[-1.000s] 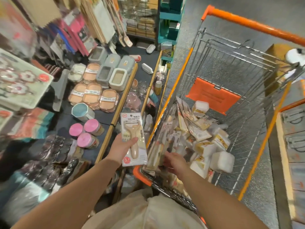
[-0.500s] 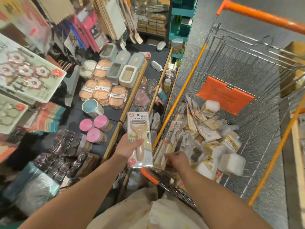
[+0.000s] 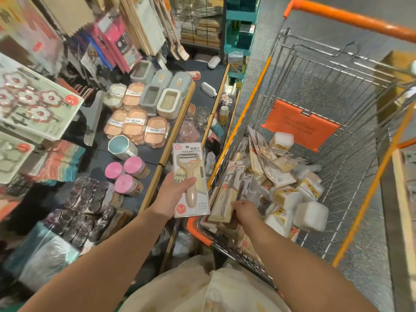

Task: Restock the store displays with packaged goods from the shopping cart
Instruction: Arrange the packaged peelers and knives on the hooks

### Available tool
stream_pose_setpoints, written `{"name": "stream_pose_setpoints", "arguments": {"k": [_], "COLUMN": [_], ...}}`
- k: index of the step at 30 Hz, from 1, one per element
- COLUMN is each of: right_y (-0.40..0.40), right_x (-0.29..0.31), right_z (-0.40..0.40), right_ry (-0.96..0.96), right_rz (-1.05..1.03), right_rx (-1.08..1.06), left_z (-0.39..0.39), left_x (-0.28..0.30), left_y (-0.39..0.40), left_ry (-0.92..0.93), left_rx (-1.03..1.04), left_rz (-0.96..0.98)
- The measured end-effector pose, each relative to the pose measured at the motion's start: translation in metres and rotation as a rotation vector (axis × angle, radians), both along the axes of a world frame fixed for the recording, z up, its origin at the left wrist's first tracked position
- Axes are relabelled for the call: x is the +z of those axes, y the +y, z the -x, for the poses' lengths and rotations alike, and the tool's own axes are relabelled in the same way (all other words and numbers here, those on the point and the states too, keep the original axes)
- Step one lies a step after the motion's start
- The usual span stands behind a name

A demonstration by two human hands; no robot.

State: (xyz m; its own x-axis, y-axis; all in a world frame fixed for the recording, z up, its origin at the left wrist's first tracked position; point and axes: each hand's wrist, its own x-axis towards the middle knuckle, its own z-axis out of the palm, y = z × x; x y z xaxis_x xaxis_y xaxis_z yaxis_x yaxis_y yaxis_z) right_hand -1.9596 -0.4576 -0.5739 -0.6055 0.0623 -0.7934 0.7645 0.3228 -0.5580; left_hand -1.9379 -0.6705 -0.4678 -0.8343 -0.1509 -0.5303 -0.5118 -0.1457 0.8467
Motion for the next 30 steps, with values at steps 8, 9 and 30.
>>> {"name": "stream_pose_setpoints", "arguments": {"k": [8,9,30], "right_y": [0.064,0.07,-0.021], "right_x": [0.064,0.073,0.094], "right_z": [0.007,0.01,0.036], "right_ry": [0.198,0.23,0.165], "right_rz": [0.224,0.232,0.357], "right_rx": [-0.145,-0.146,0.056], "left_z": [0.021,0.025,0.013], "left_x": [-0.004,-0.001,-0.018], "left_y": [0.023,0.028,0.007], "left_ry": [-0.034,-0.035,-0.038], "left_rx": [0.132,0.125,0.099], "left_rz": [-0.048,-0.071,-0.096]}}
